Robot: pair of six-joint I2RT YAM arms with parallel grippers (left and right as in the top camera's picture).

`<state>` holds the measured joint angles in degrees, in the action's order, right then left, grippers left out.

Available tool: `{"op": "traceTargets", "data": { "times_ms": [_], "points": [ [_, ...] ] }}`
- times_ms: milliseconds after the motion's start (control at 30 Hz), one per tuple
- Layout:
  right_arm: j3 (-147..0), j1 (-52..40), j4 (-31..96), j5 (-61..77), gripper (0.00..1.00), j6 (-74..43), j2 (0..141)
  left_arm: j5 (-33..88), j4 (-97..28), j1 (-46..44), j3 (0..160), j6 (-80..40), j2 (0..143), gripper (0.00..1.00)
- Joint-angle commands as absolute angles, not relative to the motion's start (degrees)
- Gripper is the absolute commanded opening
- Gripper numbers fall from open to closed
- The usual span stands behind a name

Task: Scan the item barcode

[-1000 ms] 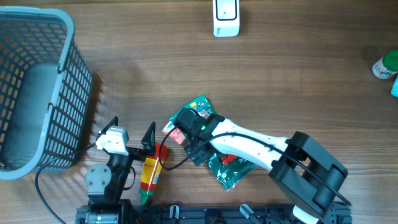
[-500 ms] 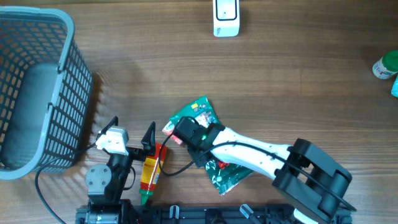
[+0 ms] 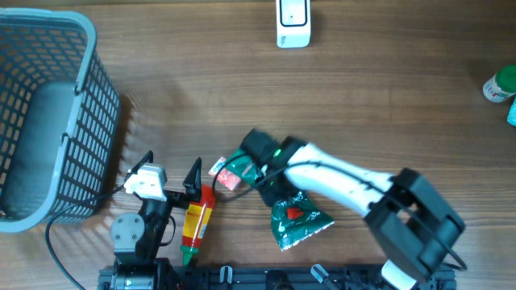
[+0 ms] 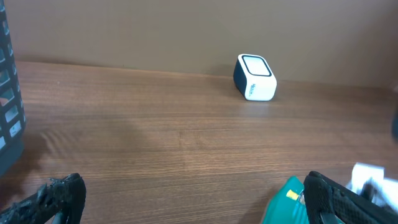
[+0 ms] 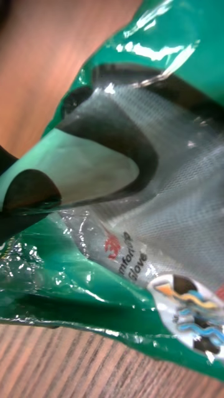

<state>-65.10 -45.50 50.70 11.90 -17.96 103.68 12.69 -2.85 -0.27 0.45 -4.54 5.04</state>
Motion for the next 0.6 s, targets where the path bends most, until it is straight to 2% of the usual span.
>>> {"op": "traceTargets", "data": {
  "times_ms": [0,133,200,267,467,567],
  "points": [
    [-69.4,-34.9,53.3,40.7,0.04,-1.5,95.5,12.1,-3.3,-0.5,0.3,-3.4,4.9,1.0],
    [-68.9,-25.3,57.3,61.8,0.04,12.3,94.8,12.1,-3.3,-0.5,0.3,-3.4,4.9,1.0],
    [-67.5,-22.7,59.2,74.2,0.04,21.8,94.8,12.1,-3.3,-0.5,0.3,-3.4,4.9,1.0],
    [-66.6,-22.2,60.5,79.9,0.04,27.3,94.8,12.1,-3.3,-0.5,0.3,-3.4,4.9,1.0],
    [-65.3,-24.1,60.1,86.3,0.04,28.4,94.8,12.1,-3.3,-0.5,0.3,-3.4,4.9,1.0],
    [-65.3,-24.4,59.7,93.0,0.09,26.6,94.8,12.1,-3.3,-0.5,0.3,-3.4,4.9,1.0]
  ]
}}
